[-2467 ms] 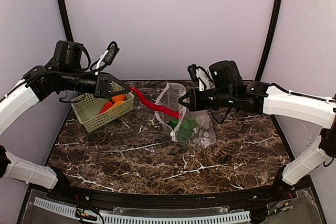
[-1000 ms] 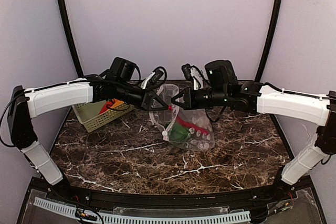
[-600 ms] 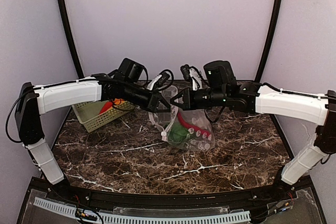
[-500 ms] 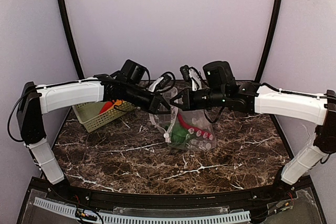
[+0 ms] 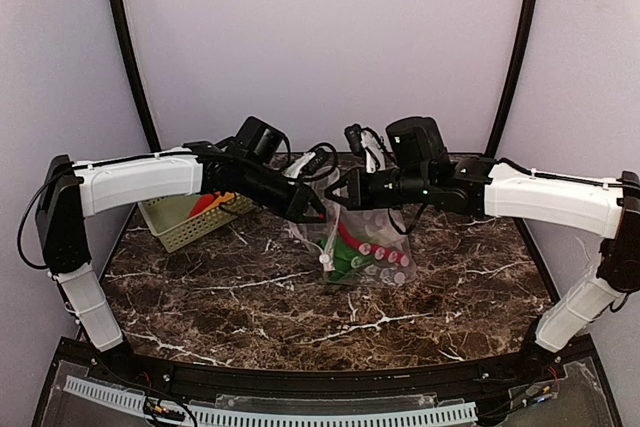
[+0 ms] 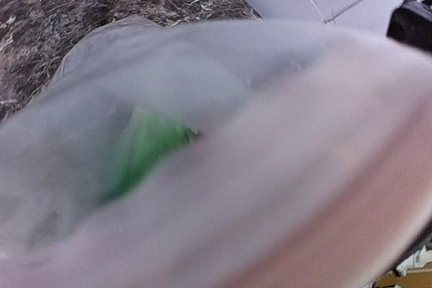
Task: Place the food in the zip-top bag and seal the zipper
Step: Place the fake vegetable in the zipper food storage bag, then pick up the fake vegetable from the bin.
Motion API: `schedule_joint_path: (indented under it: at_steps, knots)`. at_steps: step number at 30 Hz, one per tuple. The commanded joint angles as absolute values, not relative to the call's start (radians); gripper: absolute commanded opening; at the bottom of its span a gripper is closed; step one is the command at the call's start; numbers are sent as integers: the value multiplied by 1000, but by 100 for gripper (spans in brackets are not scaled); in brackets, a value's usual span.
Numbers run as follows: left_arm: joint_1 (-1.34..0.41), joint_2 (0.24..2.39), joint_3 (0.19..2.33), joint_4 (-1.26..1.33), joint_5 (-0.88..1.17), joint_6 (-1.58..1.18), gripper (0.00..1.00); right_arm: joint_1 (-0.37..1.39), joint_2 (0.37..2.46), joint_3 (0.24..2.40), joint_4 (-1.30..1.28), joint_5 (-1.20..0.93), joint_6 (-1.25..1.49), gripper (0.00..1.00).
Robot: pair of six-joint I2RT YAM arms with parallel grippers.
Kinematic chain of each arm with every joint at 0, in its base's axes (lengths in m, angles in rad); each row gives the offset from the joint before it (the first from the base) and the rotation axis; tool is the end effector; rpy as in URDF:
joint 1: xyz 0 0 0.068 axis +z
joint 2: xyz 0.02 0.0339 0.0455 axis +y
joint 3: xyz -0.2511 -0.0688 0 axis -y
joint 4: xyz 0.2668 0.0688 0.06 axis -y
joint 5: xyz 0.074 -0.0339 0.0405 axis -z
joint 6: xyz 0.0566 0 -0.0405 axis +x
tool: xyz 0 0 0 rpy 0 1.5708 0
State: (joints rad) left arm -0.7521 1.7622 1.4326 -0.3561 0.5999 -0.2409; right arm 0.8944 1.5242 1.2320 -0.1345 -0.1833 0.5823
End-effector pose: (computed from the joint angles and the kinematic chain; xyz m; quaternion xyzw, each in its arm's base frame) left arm 0.2944 -0.3192 0.2540 0.3407 0.8033 -0.4297 0.2325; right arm 0.2418 0.3177 0.2913 -0.1791 0.8194 0.4198 0.3469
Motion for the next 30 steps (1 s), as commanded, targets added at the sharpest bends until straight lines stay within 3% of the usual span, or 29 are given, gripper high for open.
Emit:
schedule_joint_path:
  at_steps: [1,8,15,20,30]
  knots:
    - [-761,1716,1457,-390,534,-229,22,891,1498,1230,-100,-159,586,0]
    - [-761,1611,1427,-393,475,-235,49,891,1478,1215,-106,-143,587,0]
    - [-759,1436,1314,-339,379,-289,62,891,1469,1206,-107,-134,586,0]
    - [-748,1270,1241,-343,268,-312,77,891,1469,1201,-107,-140,582,0]
    - [-461,1227,1192,-546,250,-222,83,891,1479,1197,-103,-145,577,0]
